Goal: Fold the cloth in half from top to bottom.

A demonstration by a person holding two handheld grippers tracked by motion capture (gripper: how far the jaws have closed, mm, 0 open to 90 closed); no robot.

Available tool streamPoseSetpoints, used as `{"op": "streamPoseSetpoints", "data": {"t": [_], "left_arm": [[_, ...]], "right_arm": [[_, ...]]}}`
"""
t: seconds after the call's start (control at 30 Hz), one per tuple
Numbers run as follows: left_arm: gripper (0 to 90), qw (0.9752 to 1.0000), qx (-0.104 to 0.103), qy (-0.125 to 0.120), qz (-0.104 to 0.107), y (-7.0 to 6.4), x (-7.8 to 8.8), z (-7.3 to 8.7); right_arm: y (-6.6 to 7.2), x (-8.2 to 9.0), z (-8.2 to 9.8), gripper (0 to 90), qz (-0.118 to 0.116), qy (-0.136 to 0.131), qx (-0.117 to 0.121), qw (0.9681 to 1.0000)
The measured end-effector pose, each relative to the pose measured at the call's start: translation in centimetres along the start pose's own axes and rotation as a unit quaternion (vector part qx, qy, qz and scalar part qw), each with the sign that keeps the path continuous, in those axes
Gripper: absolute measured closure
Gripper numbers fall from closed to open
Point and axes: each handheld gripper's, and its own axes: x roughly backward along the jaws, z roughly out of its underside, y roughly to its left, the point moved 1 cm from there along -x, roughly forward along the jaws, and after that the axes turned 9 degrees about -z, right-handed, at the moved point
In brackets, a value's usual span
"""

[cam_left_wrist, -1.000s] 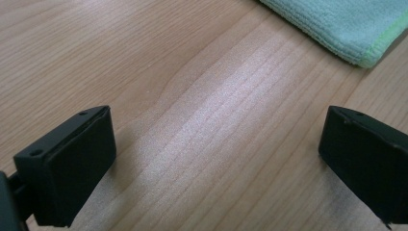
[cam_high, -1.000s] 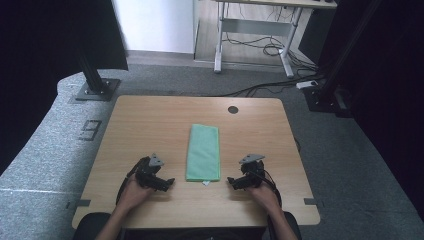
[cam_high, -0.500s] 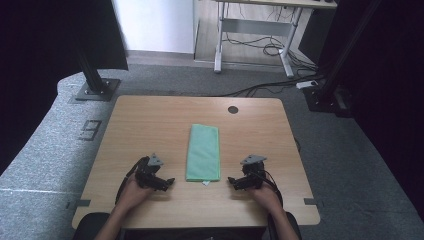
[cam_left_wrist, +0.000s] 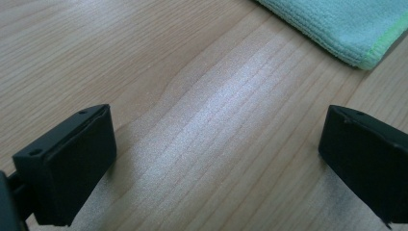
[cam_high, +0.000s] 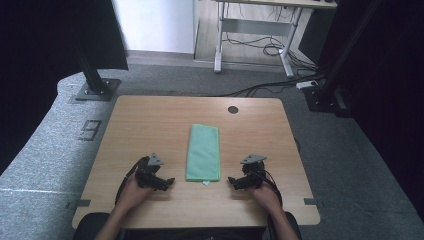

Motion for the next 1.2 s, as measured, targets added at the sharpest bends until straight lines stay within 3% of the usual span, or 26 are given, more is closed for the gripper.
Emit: {"op": "streamPoseSetpoints", "data": {"t": [0.2,0.37,0.47,0.77,0.93,1.07,1.2], "left_arm": [[0.0,0.9998,0.006,0.015,-0.010,0.0,-0.2,-0.7],[0.0,0.9999,0.005,0.001,-0.015,-0.3,-0.4,-2.3],[0.0,0.9999,0.009,-0.014,-0.004,-0.7,-0.7,-3.6],[0.0,0.9998,-0.007,-0.020,-0.006,-2.5,-3.3,-6.7],[0.0,0.9995,-0.025,-0.001,-0.021,-2.9,-4.3,-6.6],[0.0,0.9996,-0.022,-0.001,-0.017,-2.8,-4.3,-6.0],[0.2,0.9997,-0.022,0.003,-0.009,-3.0,-3.7,-5.4]], "right_arm": [[0.3,-0.3,-0.7,0.1,-0.013,0.003,-0.004,0.9999],[0.6,-0.5,-1.8,0.5,-0.019,-0.007,-0.001,0.9998],[0.7,-0.7,-2.6,0.5,-0.023,-0.012,0.001,0.9997],[1.3,-2.3,-5.4,1.1,-0.012,-0.018,0.014,0.9997],[1.4,-3.7,-6.0,1.7,-0.002,-0.004,0.019,0.9998],[1.4,-4.5,-5.5,2.8,-0.001,0.015,0.023,0.9996],[2.2,-4.4,-4.9,4.0,-0.009,0.017,0.022,0.9996]]}}
